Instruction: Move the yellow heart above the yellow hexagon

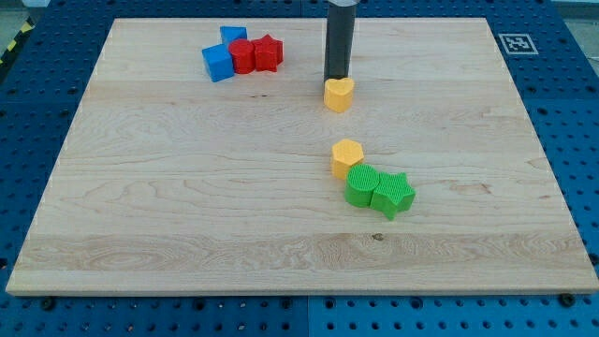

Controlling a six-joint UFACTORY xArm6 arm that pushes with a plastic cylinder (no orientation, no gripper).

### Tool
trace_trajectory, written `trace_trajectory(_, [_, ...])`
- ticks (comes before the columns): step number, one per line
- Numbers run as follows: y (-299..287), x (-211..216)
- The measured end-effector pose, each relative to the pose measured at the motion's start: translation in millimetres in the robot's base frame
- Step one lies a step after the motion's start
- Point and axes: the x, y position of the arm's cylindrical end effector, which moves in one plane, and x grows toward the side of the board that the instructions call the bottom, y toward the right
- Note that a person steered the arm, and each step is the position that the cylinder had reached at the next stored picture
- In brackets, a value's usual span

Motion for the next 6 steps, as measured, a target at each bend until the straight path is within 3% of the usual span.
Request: trace_trajectory(6, [-0.2, 108.1])
